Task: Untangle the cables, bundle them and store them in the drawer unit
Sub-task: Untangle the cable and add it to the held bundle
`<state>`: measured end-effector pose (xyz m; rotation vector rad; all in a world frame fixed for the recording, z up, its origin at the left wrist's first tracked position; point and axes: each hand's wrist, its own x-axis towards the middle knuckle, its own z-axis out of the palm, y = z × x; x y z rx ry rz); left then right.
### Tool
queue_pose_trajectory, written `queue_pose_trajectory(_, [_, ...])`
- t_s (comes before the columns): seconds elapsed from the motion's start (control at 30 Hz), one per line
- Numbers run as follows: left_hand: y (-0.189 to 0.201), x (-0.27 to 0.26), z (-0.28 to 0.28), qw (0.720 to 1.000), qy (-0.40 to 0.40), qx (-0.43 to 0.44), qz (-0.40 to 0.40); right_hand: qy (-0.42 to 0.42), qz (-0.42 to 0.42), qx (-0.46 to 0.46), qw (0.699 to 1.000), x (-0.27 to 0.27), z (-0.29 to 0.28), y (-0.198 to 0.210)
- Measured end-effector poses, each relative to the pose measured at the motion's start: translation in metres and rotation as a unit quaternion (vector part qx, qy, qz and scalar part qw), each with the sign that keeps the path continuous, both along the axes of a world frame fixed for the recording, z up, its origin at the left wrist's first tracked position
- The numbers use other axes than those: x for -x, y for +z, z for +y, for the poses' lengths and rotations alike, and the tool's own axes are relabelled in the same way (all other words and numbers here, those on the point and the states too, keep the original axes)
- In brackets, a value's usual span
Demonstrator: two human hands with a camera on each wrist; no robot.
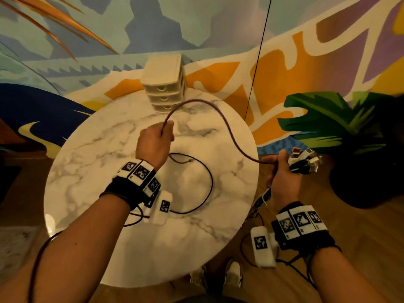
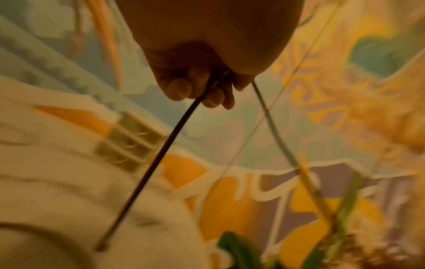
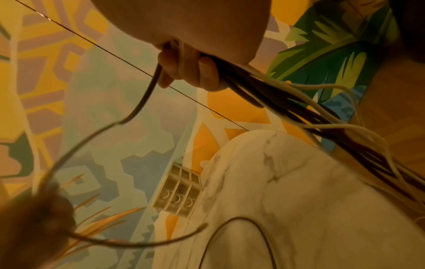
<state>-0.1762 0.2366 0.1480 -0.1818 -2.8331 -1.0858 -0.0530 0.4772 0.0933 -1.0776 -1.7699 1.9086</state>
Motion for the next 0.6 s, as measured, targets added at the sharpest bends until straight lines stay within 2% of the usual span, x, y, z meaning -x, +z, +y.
queue_pose_trajectory(0.1, [0.047, -0.025, 0.052, 0.987, -0.121, -0.103, -0.037, -0.039, 0.004, 0.003, 0.999, -0.004, 0.013, 0.001])
queue_pose_trajectory(0.2, [0.059, -0.054, 0.088, 0.958, -0.201, -0.161, -0.127, -0.074, 0.044, 0.009, 0.996, -0.017, 0.037, 0.007])
queue_pose_trajectory(0.3, [0.039, -0.079, 0.113, 0.927, -0.250, -0.194, -0.202, -0.082, 0.078, -0.026, 0.993, -0.037, 0.065, 0.014])
queue_pose_trajectory(0.4, [-0.008, -0.103, 0.133, 0.887, -0.296, -0.187, -0.301, -0.087, 0.066, -0.042, 0.993, -0.056, 0.088, 0.018])
queue_pose_trajectory(0.47, [-0.049, -0.116, 0.142, 0.867, -0.324, -0.118, -0.360, -0.088, 0.057, -0.040, 0.994, -0.068, 0.100, 0.018])
queue_pose_trajectory(0.53, [-0.087, -0.126, 0.146, 0.855, -0.352, 0.052, -0.378, -0.080, 0.047, -0.041, 0.995, -0.078, 0.107, 0.019])
queue_pose_trajectory(0.6, [-0.110, -0.135, 0.146, 0.838, -0.359, 0.234, -0.338, -0.062, 0.032, -0.035, 0.997, -0.086, 0.107, 0.018])
